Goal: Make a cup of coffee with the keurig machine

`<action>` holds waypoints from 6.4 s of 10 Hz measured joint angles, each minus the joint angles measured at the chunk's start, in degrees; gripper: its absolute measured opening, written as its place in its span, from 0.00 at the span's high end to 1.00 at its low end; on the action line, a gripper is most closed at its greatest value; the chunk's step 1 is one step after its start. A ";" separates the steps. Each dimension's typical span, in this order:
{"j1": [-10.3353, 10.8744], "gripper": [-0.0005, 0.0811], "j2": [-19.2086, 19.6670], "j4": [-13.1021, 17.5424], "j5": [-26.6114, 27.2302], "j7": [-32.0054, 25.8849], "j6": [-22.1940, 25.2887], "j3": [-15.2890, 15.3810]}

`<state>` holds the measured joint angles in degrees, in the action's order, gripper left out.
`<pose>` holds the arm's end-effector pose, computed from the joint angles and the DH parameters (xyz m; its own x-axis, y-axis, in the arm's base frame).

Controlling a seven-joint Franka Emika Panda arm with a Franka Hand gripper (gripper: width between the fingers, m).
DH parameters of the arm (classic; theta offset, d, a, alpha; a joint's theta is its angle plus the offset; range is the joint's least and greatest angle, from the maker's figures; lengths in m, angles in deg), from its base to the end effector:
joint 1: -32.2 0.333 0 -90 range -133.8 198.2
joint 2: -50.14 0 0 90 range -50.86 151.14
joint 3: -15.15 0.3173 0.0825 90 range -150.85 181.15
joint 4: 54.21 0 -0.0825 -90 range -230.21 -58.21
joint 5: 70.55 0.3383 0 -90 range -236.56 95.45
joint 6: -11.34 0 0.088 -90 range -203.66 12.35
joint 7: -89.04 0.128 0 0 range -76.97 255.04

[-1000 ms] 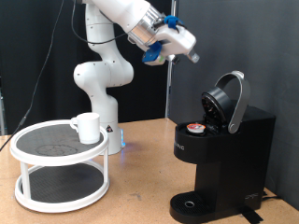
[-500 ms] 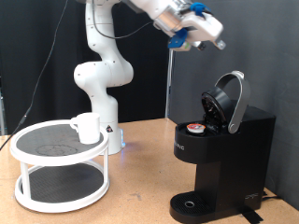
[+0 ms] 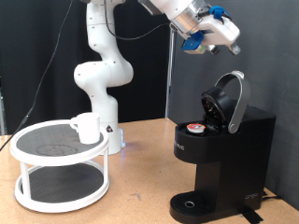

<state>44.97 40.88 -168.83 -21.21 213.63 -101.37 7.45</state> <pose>0.4829 0.1028 0.5626 -0.6740 -0.4195 -0.6080 -0.7240 0.5388 0.4308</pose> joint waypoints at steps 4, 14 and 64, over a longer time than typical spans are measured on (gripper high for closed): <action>1.61 0.09 2.29 0.37 -2.57 4.74 -4.90 5.11; 2.65 0.09 4.88 1.43 -8.58 9.76 -9.42 10.65; -11.36 0.99 -1.99 -18.90 -13.99 -22.50 -5.37 0.99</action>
<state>33.61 38.90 -187.73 -35.20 191.14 -106.75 8.44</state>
